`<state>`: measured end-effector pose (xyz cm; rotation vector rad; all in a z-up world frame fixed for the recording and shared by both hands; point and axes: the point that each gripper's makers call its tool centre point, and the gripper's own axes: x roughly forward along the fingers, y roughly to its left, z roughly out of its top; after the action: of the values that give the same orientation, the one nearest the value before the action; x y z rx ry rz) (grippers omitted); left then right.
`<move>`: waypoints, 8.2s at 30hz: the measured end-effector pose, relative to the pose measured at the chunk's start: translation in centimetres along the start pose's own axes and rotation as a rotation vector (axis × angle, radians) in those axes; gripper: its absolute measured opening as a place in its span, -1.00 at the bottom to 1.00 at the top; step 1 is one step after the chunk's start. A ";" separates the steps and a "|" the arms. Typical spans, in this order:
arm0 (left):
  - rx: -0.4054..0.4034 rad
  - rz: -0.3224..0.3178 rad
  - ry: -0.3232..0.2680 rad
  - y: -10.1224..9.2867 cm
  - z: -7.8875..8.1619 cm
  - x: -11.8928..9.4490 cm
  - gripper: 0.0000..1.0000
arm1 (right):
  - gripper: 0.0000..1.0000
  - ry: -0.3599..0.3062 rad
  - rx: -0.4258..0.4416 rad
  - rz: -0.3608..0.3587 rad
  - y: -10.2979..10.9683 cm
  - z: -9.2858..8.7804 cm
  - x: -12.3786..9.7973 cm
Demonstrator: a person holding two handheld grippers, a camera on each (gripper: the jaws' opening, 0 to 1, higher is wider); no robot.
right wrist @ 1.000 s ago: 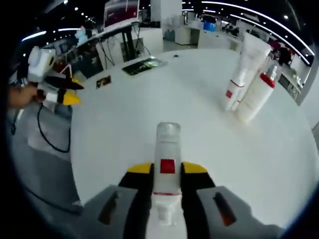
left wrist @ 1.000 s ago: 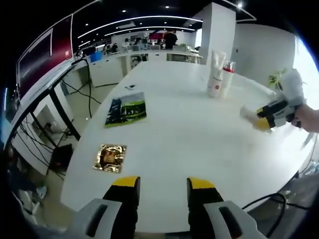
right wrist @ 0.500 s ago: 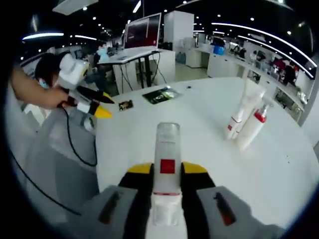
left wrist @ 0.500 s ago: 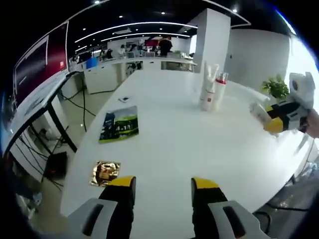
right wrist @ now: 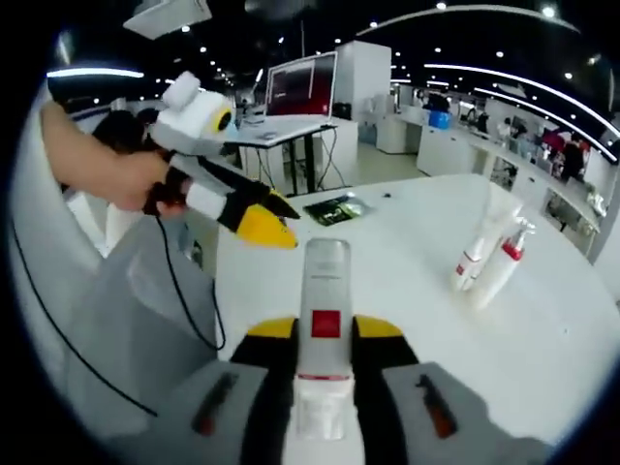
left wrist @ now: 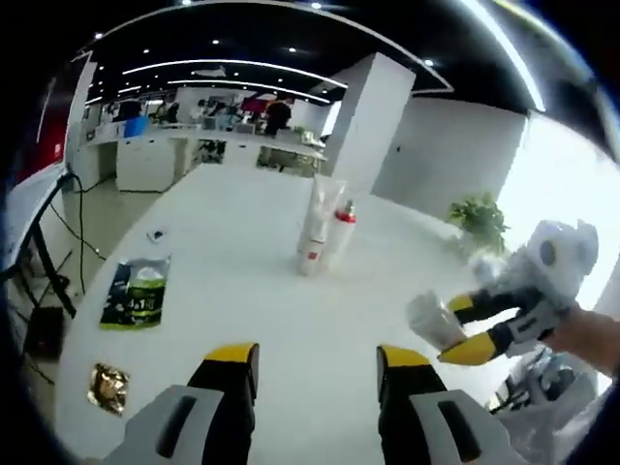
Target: Arrange the skincare products in the storage area until every visible bottle or jar stands upright without overlapping.
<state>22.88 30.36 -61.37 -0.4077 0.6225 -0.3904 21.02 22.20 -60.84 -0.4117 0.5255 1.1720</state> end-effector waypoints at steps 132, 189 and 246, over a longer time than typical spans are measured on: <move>-0.087 -0.686 -0.048 -15.6 -1.8 -4.3 -0.54 | -0.42 -0.329 0.647 0.342 3.0 7.7 -7.7; 0.004 0.040 -0.208 5.3 0.9 -7.3 -0.13 | -0.54 -0.294 0.519 0.086 -2.7 6.4 -3.8; 0.130 0.384 -0.088 12.4 -3.9 -6.2 -0.16 | -0.54 -0.248 0.281 -0.271 -17.7 0.8 5.9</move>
<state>18.62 42.78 -67.24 -0.1732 0.5712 -0.0454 39.56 21.15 -63.05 -0.0886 0.3960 0.8569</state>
